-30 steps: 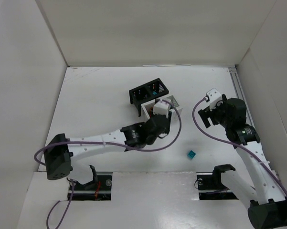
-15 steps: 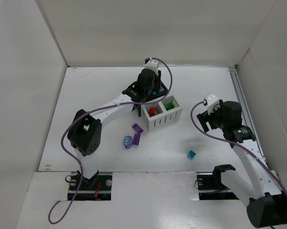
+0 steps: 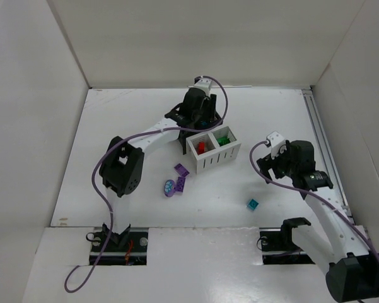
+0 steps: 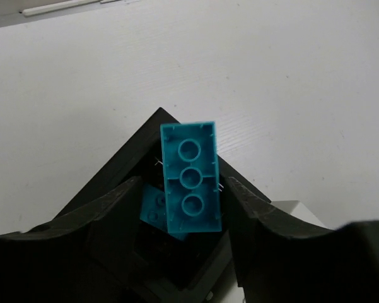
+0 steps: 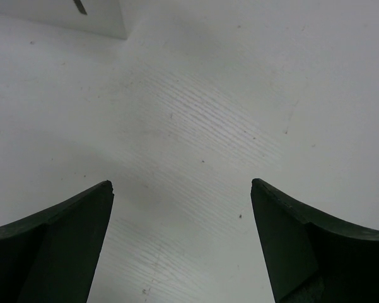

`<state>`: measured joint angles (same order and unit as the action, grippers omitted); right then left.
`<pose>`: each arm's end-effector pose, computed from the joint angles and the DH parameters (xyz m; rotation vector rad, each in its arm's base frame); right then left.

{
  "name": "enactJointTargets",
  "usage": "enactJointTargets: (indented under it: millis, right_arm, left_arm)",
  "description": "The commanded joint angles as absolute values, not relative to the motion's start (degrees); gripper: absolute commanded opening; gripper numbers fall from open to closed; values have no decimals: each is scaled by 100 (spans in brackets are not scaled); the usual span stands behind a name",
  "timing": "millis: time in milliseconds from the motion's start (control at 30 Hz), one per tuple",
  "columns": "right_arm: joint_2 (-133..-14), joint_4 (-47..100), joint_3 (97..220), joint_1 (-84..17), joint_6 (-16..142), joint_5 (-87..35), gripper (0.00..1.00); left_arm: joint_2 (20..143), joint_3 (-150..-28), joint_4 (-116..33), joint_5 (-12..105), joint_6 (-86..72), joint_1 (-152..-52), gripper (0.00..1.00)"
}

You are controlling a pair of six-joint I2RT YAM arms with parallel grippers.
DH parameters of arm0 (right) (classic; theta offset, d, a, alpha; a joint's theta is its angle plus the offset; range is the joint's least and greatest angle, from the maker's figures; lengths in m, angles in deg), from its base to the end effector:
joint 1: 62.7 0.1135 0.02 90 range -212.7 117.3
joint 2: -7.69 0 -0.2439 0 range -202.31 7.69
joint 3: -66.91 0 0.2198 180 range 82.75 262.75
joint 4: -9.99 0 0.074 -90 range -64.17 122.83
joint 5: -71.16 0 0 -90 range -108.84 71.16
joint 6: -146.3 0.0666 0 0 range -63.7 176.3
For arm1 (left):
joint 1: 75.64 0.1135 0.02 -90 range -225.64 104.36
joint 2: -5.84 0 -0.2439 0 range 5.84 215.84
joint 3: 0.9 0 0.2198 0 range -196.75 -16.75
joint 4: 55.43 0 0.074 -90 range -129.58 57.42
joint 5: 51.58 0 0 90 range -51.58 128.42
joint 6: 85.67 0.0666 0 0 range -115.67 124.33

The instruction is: Sort the legos into containers by color

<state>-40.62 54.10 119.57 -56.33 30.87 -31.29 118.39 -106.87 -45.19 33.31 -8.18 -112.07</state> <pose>0.1811 0.0347 0.2234 -0.7249 2.1260 0.0672 0.3786 -0.2721 0.2730 0.3310 1.8651 -0.5053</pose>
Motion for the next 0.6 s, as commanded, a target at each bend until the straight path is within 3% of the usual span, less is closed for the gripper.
enactJointTargets:
  millis: [0, 133, 367, 500, 567]
  right_arm:
    - [-3837, 5211, 11765, -5664, 3291, -3396, 94]
    - [-3512, 5316, 11588, -5664, 3397, -3589, 96]
    - [-2870, 5694, 11351, -5611, 3854, -3537, 97]
    - [-2817, 5694, 11009, -5173, 4135, -3537, 99]
    - [-2887, 5590, 10754, -4953, 4416, -3537, 99]
  left_arm:
    - [11387, -10579, -4705, 3595, -833, -11238, 53]
    - [11079, -10236, -4828, 3666, -886, -11238, 69]
    - [10325, -9762, -4706, 3596, -999, -11238, 80]
    - [9375, -9015, -4565, 3648, -1376, -11299, 100]
    - [8954, -8472, -4425, 3648, -1570, -11369, 100]
